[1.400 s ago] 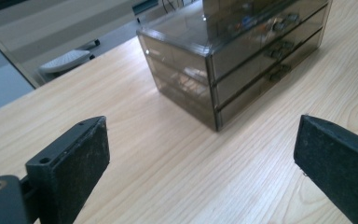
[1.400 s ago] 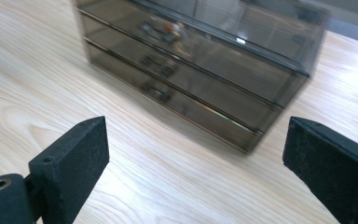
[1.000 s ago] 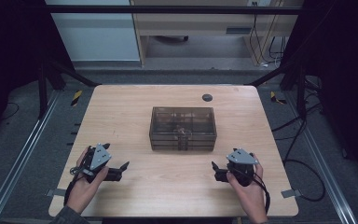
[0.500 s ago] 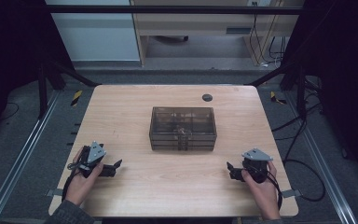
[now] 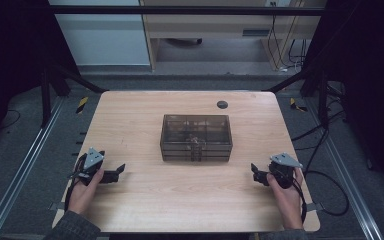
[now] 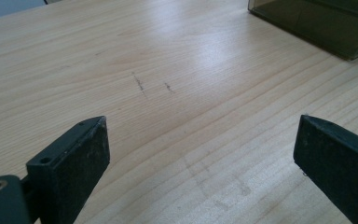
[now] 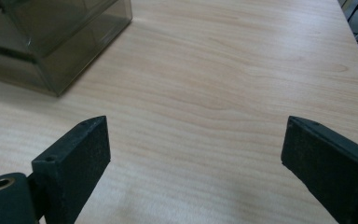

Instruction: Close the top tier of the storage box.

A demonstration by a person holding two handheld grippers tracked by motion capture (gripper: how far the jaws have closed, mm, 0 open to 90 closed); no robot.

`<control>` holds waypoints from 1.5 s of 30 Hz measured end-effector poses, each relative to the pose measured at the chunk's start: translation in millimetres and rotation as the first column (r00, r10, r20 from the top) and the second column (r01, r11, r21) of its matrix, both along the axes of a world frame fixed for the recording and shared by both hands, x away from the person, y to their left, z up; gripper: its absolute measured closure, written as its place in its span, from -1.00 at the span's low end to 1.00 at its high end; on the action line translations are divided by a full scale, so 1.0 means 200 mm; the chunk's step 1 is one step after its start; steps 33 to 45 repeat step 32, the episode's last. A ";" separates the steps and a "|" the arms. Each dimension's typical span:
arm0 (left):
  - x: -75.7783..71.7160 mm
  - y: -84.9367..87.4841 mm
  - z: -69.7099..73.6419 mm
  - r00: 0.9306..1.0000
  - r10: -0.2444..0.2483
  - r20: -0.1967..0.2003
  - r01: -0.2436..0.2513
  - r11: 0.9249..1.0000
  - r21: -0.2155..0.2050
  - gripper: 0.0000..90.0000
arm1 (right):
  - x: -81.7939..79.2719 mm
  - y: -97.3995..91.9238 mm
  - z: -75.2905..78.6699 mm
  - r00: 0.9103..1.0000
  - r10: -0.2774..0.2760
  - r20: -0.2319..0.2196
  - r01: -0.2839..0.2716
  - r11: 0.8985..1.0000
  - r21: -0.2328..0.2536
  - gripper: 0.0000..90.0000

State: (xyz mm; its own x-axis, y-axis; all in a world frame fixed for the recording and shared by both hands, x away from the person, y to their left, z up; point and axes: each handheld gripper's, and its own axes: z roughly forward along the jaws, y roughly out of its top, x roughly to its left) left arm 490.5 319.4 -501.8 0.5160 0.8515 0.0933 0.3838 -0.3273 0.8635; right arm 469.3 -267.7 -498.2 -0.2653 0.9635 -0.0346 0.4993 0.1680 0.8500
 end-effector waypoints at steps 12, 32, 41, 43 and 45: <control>0.00 0.05 0.00 0.999 0.034 0.003 -0.034 0.995 -0.094 -0.93 | 0.04 -0.02 -0.04 0.999 -0.031 0.021 0.031 0.999 0.021 -0.80; 0.00 0.04 0.00 0.999 0.036 0.001 -0.035 0.995 -0.088 -0.93 | 0.04 -0.01 -0.04 1.000 -0.019 -0.014 0.019 1.000 0.024 -0.81; 0.00 0.04 0.00 0.999 0.036 0.001 -0.035 0.995 -0.088 -0.93 | 0.04 -0.01 -0.04 1.000 -0.019 -0.014 0.019 1.000 0.024 -0.81; 0.00 0.04 0.00 0.999 0.036 0.001 -0.035 0.995 -0.088 -0.93 | 0.04 -0.01 -0.04 1.000 -0.019 -0.014 0.019 1.000 0.024 -0.81; 0.00 0.04 0.00 0.999 0.036 0.001 -0.035 0.995 -0.088 -0.93 | 0.04 -0.01 -0.04 1.000 -0.019 -0.014 0.019 1.000 0.024 -0.81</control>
